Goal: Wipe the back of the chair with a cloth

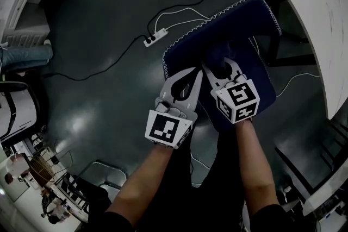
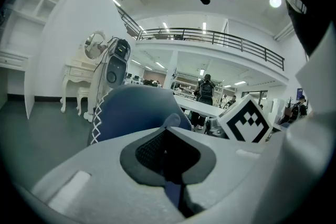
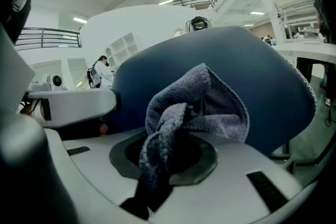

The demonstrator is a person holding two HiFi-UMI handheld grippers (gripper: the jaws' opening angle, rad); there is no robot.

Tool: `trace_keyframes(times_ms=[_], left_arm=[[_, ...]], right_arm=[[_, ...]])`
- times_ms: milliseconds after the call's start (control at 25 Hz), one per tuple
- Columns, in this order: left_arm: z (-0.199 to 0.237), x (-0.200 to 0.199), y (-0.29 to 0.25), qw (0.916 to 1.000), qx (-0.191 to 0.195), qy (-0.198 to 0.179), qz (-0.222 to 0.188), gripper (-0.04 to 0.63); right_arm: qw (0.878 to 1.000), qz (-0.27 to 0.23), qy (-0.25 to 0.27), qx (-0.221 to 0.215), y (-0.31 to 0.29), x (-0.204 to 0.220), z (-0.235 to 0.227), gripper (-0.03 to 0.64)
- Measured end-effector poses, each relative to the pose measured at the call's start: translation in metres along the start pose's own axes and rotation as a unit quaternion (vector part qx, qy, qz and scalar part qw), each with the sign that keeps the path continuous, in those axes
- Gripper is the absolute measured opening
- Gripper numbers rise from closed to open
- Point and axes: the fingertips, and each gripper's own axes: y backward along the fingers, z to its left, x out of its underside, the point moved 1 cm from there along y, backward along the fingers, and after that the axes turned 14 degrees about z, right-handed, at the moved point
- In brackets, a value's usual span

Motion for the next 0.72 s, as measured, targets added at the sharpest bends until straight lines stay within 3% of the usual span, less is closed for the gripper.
trace_keyframes(times_ms=[720], left_arm=[[0.014, -0.013, 0.068, 0.9999, -0.007, -0.007, -0.004, 0.008]], right_arm=[[0.998, 0.022, 0.023, -0.057, 0.004, -0.006, 0.098, 0.084]])
